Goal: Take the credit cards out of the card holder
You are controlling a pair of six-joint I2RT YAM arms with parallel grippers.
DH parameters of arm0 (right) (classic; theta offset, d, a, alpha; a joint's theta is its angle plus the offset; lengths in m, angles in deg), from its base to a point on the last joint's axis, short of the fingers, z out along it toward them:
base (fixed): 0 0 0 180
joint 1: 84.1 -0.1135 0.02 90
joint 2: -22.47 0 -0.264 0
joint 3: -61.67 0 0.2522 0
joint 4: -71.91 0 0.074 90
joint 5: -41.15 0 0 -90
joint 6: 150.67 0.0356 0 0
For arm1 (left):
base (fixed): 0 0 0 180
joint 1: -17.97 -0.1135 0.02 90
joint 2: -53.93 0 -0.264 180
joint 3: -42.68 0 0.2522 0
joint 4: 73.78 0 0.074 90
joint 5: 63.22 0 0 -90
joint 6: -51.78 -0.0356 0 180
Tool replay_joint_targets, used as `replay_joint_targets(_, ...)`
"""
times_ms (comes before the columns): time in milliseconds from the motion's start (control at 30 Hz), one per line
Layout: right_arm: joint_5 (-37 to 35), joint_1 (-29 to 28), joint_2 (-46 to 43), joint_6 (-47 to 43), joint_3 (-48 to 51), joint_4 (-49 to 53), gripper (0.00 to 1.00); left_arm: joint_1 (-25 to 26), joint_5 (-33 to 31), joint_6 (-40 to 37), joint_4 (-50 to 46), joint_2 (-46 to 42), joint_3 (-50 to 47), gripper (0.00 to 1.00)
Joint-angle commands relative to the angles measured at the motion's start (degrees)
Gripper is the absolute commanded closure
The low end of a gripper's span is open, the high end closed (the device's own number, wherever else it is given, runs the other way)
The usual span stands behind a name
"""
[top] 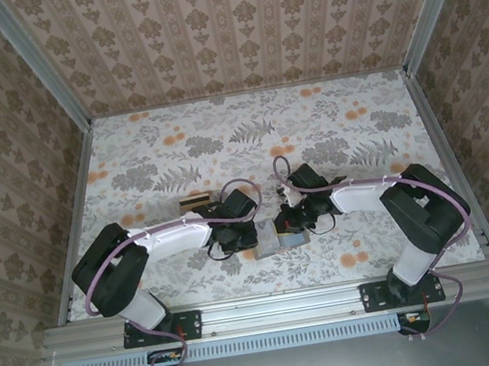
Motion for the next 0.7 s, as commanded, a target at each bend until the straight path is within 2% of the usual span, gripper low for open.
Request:
replay_joint_targets(0, -0.27, 0.62, -1.57, -1.16, 1.48, 1.14, 1.00, 0.70, -0.93, -0.27, -1.70, 0.94, -0.74, 0.91)
replay_joint_targets(200, 0.06, 0.74, -1.32, -0.92, 2.12, 0.24, 1.00, 1.27, -1.26, -0.78, -2.27, 1.57, 0.10, 0.92)
replay_joint_targets(267, -0.27, 0.76, -0.99, -0.93, 2.35, 0.05, 1.00, 1.53, -1.46, -0.95, -2.66, 1.97, 0.64, 0.98)
replay_joint_targets(400, -0.65, 1.07, -1.29, -1.08, 2.97, -0.20, 1.00, 1.87, -2.23, -1.04, -3.83, 2.02, 0.83, 1.00)
replay_joint_targets(567, -0.29, 1.51, -1.23, -1.16, 2.82, -0.78, 1.00, 1.98, -2.52, -1.13, -4.16, 1.93, 0.76, 1.00)
replay_joint_targets(600, 0.07, 1.51, -1.04, -1.05, 2.83, -1.27, 0.98, 1.98, -2.52, -1.13, -4.20, 1.95, 0.76, 1.00)
replay_joint_targets(667, 1.36, 1.51, -0.68, -0.39, 3.04, -3.01, 0.88, 2.14, -2.51, -1.22, -4.27, 1.97, 0.84, 1.00)
